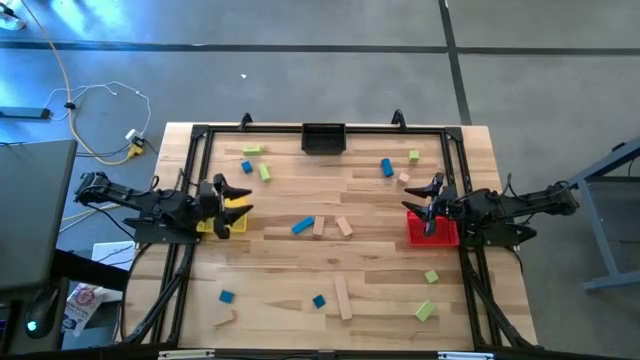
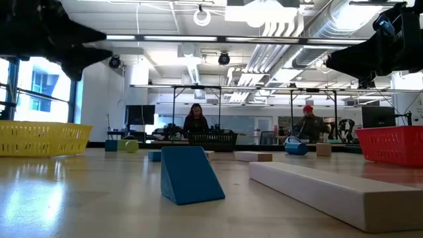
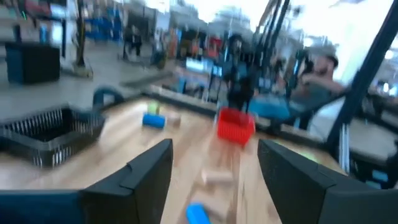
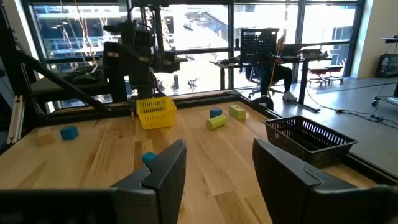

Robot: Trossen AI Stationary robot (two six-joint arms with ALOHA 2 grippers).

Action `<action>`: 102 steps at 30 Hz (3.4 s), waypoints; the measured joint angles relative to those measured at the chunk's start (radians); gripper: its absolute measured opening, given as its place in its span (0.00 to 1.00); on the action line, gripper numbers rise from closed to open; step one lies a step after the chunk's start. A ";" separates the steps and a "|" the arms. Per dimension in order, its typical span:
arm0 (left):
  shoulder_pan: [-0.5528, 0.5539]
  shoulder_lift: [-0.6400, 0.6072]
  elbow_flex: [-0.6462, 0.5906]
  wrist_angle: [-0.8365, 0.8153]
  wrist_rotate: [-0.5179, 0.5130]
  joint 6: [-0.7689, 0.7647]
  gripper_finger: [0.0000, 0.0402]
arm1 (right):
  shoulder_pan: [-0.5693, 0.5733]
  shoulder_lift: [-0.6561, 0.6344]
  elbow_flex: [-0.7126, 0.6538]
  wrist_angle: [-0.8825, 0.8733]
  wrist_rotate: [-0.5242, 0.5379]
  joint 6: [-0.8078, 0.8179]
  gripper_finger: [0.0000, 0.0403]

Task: Sort & place blocks by color
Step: Put the blue block into the yellow bin

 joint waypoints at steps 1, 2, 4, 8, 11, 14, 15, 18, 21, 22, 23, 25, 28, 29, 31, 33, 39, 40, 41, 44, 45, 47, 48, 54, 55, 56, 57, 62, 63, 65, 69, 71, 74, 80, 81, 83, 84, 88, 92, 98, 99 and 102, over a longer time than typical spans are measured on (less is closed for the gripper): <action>0.000 0.000 0.000 0.038 -0.001 0.028 0.56 | 0.000 0.000 0.000 0.000 0.000 0.000 0.43; 0.000 0.000 0.000 0.076 -0.002 0.059 0.56 | 0.000 0.000 0.000 0.000 0.000 0.000 0.43; 0.000 0.005 0.005 0.129 -0.003 0.111 0.56 | 0.000 0.000 0.000 0.000 0.000 0.000 0.43; 0.000 0.047 0.064 0.136 -0.034 0.183 0.56 | 0.000 0.000 0.000 0.000 0.000 0.000 0.43; 0.000 0.116 0.130 0.135 -0.069 0.232 0.56 | 0.000 0.000 0.000 0.000 0.000 0.000 0.43; 0.000 0.206 0.203 0.135 -0.115 0.281 0.56 | 0.000 0.000 0.000 0.000 0.000 0.000 0.43; 0.000 0.241 0.227 0.134 -0.127 0.296 0.56 | 0.000 0.000 0.000 0.000 0.000 0.000 0.43; 0.000 0.346 0.291 0.134 -0.172 0.319 0.56 | 0.000 0.000 0.000 0.000 0.000 0.000 0.43; 0.001 0.455 0.344 0.123 -0.218 0.316 0.57 | 0.000 0.000 0.000 0.000 0.000 0.000 0.43; 0.001 0.490 0.358 0.114 -0.232 0.304 0.57 | 0.000 0.000 0.000 0.000 0.000 0.000 0.43; 0.001 0.525 0.371 0.108 -0.247 0.290 0.57 | 0.000 0.000 0.000 0.000 0.000 0.000 0.43; 0.001 0.589 0.396 0.094 -0.265 0.259 0.57 | 0.000 0.000 0.000 0.000 0.000 0.000 0.43; 0.008 0.682 0.427 0.066 -0.265 0.199 0.57 | 0.000 0.000 0.000 0.000 0.000 0.000 0.43; 0.015 0.711 0.436 0.058 -0.259 0.180 0.57 | 0.000 0.000 0.000 0.000 0.000 0.000 0.43; 0.035 0.772 0.453 0.038 -0.235 0.145 0.57 | 0.000 0.000 0.000 0.000 0.000 0.000 0.43; 0.062 0.831 0.475 0.015 -0.196 0.117 0.57 | 0.000 0.000 0.000 0.000 0.000 0.000 0.43; 0.135 1.013 0.533 -0.010 -0.037 0.079 0.57 | 0.000 0.000 0.000 0.000 0.000 0.000 0.43; 0.142 1.041 0.543 -0.011 -0.023 0.065 0.57 | 0.000 0.000 0.000 0.000 0.000 0.000 0.43; 0.148 1.069 0.554 -0.015 -0.009 0.049 0.57 | 0.000 0.000 0.000 0.000 0.000 0.000 0.43; 0.158 1.145 0.578 -0.016 0.020 0.009 0.57 | 0.000 0.000 0.000 0.000 0.000 0.000 0.43; 0.158 1.167 0.585 -0.016 0.025 0.000 0.57 | 0.000 0.000 0.000 0.000 0.000 0.000 0.43; 0.158 1.210 0.597 -0.016 0.029 -0.021 0.57 | 0.000 0.000 0.000 0.000 0.000 0.000 0.43; 0.158 1.229 0.602 -0.016 0.029 -0.034 0.57 | 0.000 0.000 0.000 0.000 0.000 0.000 0.43; 0.158 1.325 0.622 -0.013 0.070 -0.115 0.57 | 0.000 0.000 0.000 0.000 0.000 0.000 0.43; 0.158 1.336 0.622 -0.015 0.071 -0.130 0.57 | 0.000 0.000 0.000 0.000 0.000 0.000 0.43; 0.158 1.346 0.621 -0.015 0.071 -0.147 0.57 | 0.000 0.000 0.000 0.000 0.000 0.000 0.43; 0.157 1.356 0.621 -0.015 0.071 -0.165 0.57 | 0.000 0.000 0.000 0.000 0.000 0.000 0.43; 0.154 1.402 0.621 -0.015 0.100 -0.214 0.57 | 0.000 0.000 0.000 0.000 0.000 0.000 0.43; 0.154 1.412 0.621 -0.015 0.110 -0.224 0.57 | 0.000 0.000 0.000 0.000 0.000 0.000 0.43; 0.154 1.425 0.621 -0.018 0.123 -0.238 0.57 | 0.000 0.000 0.000 0.000 0.000 0.000 0.43; 0.149 1.459 0.620 -0.017 0.136 -0.254 0.57 | 0.000 0.000 0.000 0.000 0.000 0.000 0.43; 0.142 1.479 0.620 -0.013 0.136 -0.255 0.57 | 0.000 0.000 0.000 0.000 0.000 0.000 0.43; 0.130 1.510 0.620 -0.015 0.139 -0.269 0.57 | 0.000 0.000 0.000 0.000 0.000 0.000 0.43; 0.115 1.569 0.620 -0.013 0.119 -0.272 0.57 | 0.000 0.000 0.000 0.000 0.000 0.000 0.43; 0.115 1.577 0.620 -0.016 0.116 -0.272 0.57 | 0.000 0.000 0.000 0.000 0.000 0.000 0.43; 0.115 1.594 0.620 -0.007 0.112 -0.272 0.57 | 0.000 0.000 0.000 0.000 0.000 0.000 0.43; 0.114 1.598 0.621 -0.005 0.109 -0.272 0.57 | 0.000 0.000 0.000 0.000 0.000 0.000 0.43; 0.113 1.611 0.622 0.003 0.089 -0.272 0.55 | 0.000 0.000 0.000 0.000 0.000 0.000 0.43; 0.114 1.605 0.622 -0.002 0.091 -0.271 0.43 | 0.000 0.000 0.000 0.000 0.000 0.000 0.43; 0.114 1.602 0.622 -0.009 0.095 -0.233 0.18 | 0.000 0.000 0.000 0.000 0.000 0.000 0.43; 0.114 1.602 0.622 -0.009 0.096 -0.224 0.18 | 0.000 0.000 0.000 0.000 0.000 0.000 0.43; 0.115 1.598 0.622 -0.013 0.097 -0.203 0.18 | 0.000 0.000 0.000 0.000 0.000 0.000 0.43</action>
